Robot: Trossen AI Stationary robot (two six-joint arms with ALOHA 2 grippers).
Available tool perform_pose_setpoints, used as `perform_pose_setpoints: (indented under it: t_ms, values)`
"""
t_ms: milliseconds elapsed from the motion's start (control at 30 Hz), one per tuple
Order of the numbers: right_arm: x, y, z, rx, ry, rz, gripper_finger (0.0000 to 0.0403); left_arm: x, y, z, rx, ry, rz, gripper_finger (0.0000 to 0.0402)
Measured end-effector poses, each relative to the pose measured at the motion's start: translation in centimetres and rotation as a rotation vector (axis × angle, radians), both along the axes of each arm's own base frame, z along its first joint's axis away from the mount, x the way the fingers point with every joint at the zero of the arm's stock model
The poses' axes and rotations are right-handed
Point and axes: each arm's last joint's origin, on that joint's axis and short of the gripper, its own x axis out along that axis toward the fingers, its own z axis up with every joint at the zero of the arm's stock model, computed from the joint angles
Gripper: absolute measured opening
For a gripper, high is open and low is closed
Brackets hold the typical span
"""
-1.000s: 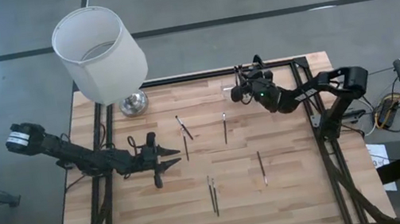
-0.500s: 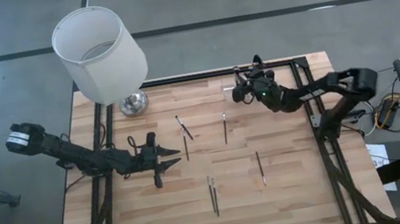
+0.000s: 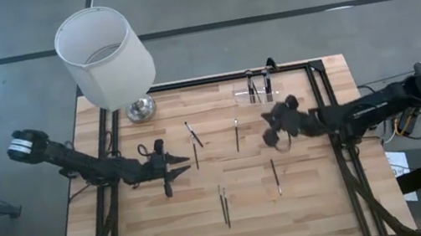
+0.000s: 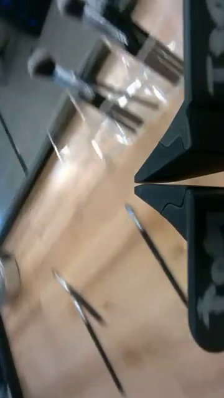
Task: Put items in baskets/containers
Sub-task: Put the eyeshadow brush into the transparent organizer
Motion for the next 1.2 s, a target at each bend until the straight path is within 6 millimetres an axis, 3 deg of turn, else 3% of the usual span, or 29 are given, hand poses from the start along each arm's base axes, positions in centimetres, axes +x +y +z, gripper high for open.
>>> perform_pose_setpoints:
  t_ms: [200, 433, 633, 867, 1200]
  values:
    - [-0.4, 4.3, -0.3, -0.047, -0.018, 0.077, 0.0008, 2.2, -0.4, -0.6, 0.025, 0.188, 0.134, 0.0067]
    - [-0.4, 6.3, -1.2, -0.071, -0.009, 0.102, 0.0008, 5.5, -0.6, 0.4, -0.116, 0.448, 0.332, 0.0005]
    - [-0.2, 6.6, -2.1, -0.078, 0.03, 0.107, 0.0008, 6.9, 2.2, 0.7, -0.293, 0.558, 0.553, 0.0005]
    - [0.1, 6.7, -3.0, -0.092, 0.072, 0.108, 0.0008, 7.4, 4.5, -1.3, -0.395, 0.647, 0.598, 0.0039]
    - [0.1, 6.7, -3.0, -0.081, 0.059, 0.101, 0.0008, 8.4, 5.8, -3.3, -0.421, 0.673, 0.637, 0.0082]
